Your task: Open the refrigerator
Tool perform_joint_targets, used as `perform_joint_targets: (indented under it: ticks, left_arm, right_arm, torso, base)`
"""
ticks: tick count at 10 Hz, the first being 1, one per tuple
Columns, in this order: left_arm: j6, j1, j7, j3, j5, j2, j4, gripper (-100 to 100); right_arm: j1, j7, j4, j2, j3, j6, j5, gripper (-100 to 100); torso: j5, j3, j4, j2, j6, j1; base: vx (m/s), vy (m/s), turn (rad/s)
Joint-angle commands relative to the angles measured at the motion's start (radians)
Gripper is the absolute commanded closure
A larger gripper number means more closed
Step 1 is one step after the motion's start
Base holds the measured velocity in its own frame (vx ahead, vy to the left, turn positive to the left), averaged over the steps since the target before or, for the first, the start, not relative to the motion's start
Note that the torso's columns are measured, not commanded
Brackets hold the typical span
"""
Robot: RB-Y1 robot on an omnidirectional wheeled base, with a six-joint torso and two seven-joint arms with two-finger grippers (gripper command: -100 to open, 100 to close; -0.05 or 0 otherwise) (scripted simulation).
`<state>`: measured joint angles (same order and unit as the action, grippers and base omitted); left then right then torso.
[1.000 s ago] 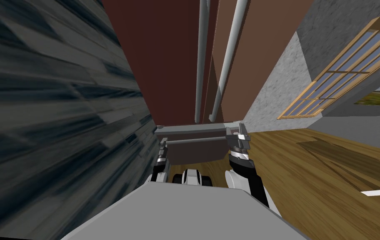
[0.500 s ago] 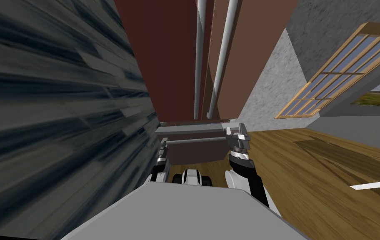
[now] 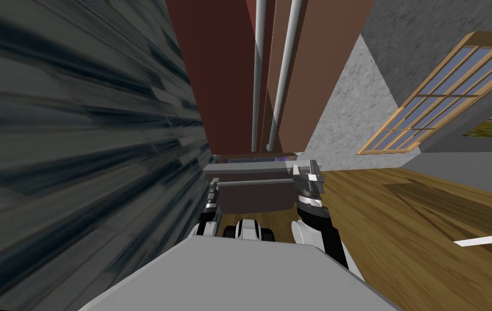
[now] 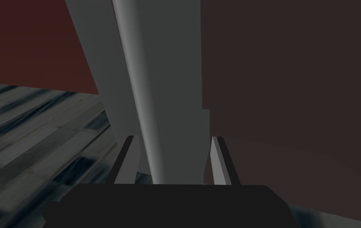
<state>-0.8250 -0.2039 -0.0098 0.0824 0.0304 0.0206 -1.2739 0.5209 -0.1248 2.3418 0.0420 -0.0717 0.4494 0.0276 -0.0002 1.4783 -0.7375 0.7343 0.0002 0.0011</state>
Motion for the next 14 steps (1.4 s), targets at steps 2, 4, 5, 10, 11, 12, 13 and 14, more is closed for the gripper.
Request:
perform_joint_targets:
  ticks: [2, 4, 5, 10, 11, 12, 13, 14]
  left_arm:
    - [-0.024, 0.107, -0.017, -0.012, -0.004, -0.007, 0.111, 100]
    - [-0.034, 0.166, -0.025, -0.018, -0.006, -0.01, 0.174, 100]
    - [-0.034, 0.181, -0.025, -0.018, -0.006, -0.01, 0.193, 100]
    - [-0.054, 0.294, -0.041, -0.029, -0.01, -0.017, 0.326, 100]
    - [-0.064, 0.336, -0.048, -0.035, -0.012, -0.02, 0.354, 100]
    - [-0.064, 0.351, -0.048, -0.035, -0.012, -0.02, 0.386, 100]
    - [-0.074, 0.387, -0.056, -0.041, -0.014, -0.024, 0.411, 100]
    - [-0.074, 0.408, -0.056, -0.041, -0.014, -0.024, 0.447, 100]
  right_arm:
    - [0.0, 0.0, 0.0, 0.0, 0.0, 0.0, 0.0, 0]
    - [0.0, 0.0, 0.0, 0.0, 0.0, 0.0, 0.0, 0]
    - [0.0, 0.0, 0.0, 0.0, 0.0, 0.0, 0.0, 0]
    - [0.0, 0.0, 0.0, 0.0, 0.0, 0.0, 0.0, 0]
    - [0.0, 0.0, 0.0, 0.0, 0.0, 0.0, 0.0, 0]
    - [0.0, 0.0, 0.0, 0.0, 0.0, 0.0, 0.0, 0]
    - [0.0, 0.0, 0.0, 0.0, 0.0, 0.0, 0.0, 0]
    - [0.0, 0.0, 0.0, 0.0, 0.0, 0.0, 0.0, 0]
  torso:
    - [0.002, -0.002, 0.001, 0.002, -0.001, 0.002]
    - [0.002, -0.002, 0.002, 0.002, 0.0, 0.001]
    - [0.001, -0.002, 0.001, 0.004, -0.002, 0.002]
    - [0.001, -0.002, 0.001, 0.003, 0.0, 0.0]
    - [0.001, -0.002, 0.002, 0.002, 0.0, 0.0]
    - [0.001, -0.002, 0.0, 0.003, 0.002, -0.002]
    - [0.001, -0.002, 0.001, 0.003, 0.002, -0.003]
    - [0.0, -0.002, 0.0, 0.004, 0.002, -0.003]
  base:
    - [-0.085, 0.009, 0.102]
    - [-0.099, 0.016, 0.104]
    - [-0.092, 0.009, 0.065]
    - [-0.07, 0.01, 0.083]
    - [-0.097, 0.021, 0.244]
    - [-0.092, 0.023, 0.002]
    - [-0.096, 0.031, 0.154]
    - [-0.085, 0.008, 0.075]
